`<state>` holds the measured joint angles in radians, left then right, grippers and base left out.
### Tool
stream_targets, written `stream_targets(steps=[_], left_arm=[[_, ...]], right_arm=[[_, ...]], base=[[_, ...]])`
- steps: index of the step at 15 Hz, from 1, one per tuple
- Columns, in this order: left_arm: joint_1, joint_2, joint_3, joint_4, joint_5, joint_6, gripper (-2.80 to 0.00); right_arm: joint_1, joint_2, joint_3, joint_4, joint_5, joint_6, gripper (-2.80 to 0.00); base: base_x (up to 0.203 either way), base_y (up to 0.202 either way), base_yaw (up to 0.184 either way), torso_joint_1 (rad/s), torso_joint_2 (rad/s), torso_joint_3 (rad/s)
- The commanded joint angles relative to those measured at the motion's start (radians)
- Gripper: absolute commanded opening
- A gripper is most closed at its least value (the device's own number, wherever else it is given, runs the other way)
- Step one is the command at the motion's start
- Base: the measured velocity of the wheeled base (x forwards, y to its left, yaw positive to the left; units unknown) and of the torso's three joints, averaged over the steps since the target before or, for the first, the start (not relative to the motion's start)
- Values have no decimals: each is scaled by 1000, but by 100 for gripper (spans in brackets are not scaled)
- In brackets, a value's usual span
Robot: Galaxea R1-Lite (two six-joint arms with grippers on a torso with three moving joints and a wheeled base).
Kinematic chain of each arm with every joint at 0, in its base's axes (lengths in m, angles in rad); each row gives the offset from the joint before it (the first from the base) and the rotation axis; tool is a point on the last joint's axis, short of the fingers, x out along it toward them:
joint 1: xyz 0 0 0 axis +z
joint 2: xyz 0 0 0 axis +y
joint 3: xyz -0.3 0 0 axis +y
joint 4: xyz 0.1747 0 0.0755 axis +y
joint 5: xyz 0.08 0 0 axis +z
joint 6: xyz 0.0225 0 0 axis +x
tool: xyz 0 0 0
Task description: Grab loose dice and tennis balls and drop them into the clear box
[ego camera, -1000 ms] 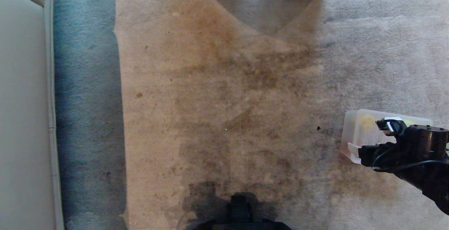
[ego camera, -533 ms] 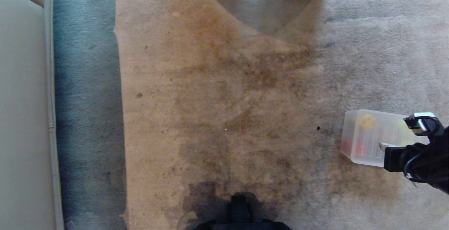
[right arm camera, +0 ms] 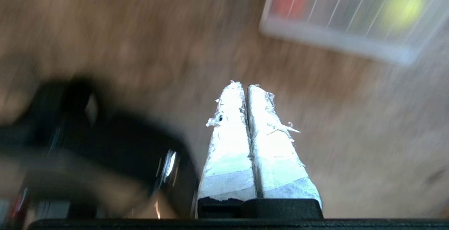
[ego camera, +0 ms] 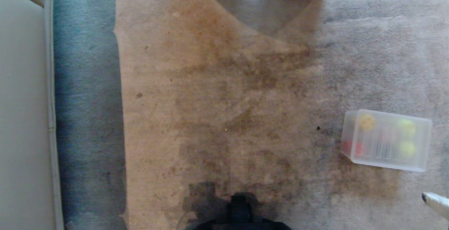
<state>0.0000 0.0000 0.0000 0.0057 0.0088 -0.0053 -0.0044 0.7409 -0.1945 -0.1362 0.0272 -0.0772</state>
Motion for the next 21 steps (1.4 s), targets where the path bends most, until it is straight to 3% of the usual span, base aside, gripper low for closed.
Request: stream_targets(steps=[1,8,21], left_arm=[[0,0,0,0,0,-1,-280],[0,0,0,0,0,-1,-280],[0,0,0,5,1,1,-280]], right_arm=[[13,-285,43,141,4,-1,-280],[3,-729,131,298,-6,-9,-280],[3,-741,135,302,-9,10,-280]], base=[[0,0,0,0,0,0],[0,0,0,0,0,0],[0,0,0,0,0,0]])
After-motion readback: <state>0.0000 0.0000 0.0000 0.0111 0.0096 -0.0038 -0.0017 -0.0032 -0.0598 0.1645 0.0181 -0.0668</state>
